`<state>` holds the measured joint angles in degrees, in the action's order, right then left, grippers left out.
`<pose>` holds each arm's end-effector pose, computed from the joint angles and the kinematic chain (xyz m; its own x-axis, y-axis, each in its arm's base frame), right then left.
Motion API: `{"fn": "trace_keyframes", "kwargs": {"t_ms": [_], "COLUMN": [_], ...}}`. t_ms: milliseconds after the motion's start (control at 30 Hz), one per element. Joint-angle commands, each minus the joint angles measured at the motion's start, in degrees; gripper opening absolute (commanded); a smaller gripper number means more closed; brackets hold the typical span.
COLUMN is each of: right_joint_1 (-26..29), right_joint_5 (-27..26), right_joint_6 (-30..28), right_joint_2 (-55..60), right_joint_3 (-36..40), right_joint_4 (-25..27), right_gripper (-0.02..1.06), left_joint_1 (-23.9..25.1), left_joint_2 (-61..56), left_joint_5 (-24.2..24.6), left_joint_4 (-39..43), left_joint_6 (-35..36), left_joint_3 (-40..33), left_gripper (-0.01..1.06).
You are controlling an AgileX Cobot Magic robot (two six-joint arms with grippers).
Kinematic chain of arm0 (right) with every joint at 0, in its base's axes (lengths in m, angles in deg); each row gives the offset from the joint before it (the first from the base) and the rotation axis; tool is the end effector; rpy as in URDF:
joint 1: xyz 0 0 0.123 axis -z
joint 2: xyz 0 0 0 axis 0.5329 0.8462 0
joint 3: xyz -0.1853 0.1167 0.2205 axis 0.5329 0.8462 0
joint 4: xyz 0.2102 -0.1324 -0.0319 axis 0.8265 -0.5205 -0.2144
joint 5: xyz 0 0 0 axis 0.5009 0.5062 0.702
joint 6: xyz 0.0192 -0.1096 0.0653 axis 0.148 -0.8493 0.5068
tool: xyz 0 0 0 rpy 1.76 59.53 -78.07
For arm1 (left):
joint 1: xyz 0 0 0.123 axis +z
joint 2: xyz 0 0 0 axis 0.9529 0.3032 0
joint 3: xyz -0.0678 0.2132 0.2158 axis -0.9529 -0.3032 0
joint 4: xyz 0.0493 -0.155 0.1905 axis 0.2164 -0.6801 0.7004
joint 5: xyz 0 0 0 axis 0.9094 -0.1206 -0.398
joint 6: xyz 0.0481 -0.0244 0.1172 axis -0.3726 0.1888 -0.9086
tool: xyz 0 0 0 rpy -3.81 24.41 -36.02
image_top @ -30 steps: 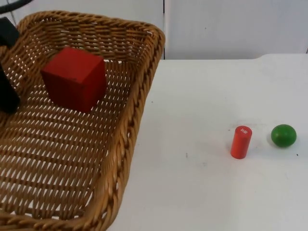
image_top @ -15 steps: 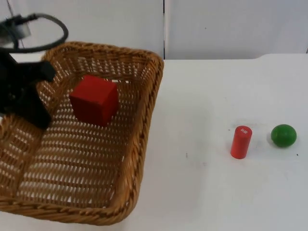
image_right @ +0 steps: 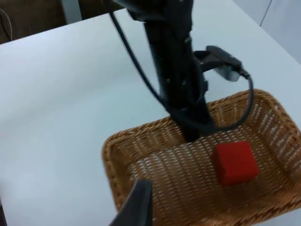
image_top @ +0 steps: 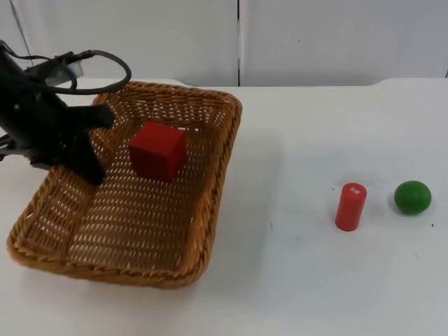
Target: Pick up the basket with the left hand and place the object to the left of the red cylinder into the basket with the right hand.
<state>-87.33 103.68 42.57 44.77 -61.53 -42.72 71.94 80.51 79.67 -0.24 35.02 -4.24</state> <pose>0.1966 0.2904 0.3983 -0.2120 -0.5617 -0.7997 -0.8776 0.4694 -0.0970 0.3959 -0.0561 0.1183 -0.9833 0.0759 -0.1651 0.1368 0.9072 -0.3979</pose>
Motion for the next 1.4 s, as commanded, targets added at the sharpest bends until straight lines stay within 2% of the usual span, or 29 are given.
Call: {"fn": "trace_keyframes", "kwargs": {"t_ms": [0,300,567,633,900,1167,1367], "right_joint_1": [0.06,0.06,0.06,0.06,0.06,0.06,0.06], "right_joint_5": [0.83,2.44,2.70,2.53,2.28,2.51,3.22], "right_joint_6": [-0.74,-1.72,-1.96,-1.96,-2.08,-2.18,-2.18], "right_joint_2": [-0.41,-0.41,-0.41,-0.41,-0.41,-0.41,-0.41], "right_joint_3": [0.00,0.00,0.00,0.00,0.00,0.00,0.00], "right_joint_4": [-0.18,-0.18,-0.18,-0.18,-0.18,-0.18,-0.18], "right_gripper": [0.87,0.87,0.87,0.87,0.87,0.87,0.87], "left_joint_1": [-0.18,0.42,4.12,5.14,5.00,4.15,1.40], "left_joint_2": [1.73,7.82,10.29,11.28,11.52,12.33,13.92], "left_joint_5": [1.79,3.42,3.41,4.71,4.82,4.73,3.45], "left_joint_4": [-2.40,-1.24,-1.51,-1.67,-6.25,-6.50,-5.75], "left_joint_6": [-0.27,-0.27,-0.58,-2.57,-5.46,-7.18,-8.07], "left_joint_3": [3.15,10.87,12.31,12.33,12.80,12.92,13.05], "left_gripper": [0.00,0.00,0.00,0.00,0.00,0.00,0.00]}}
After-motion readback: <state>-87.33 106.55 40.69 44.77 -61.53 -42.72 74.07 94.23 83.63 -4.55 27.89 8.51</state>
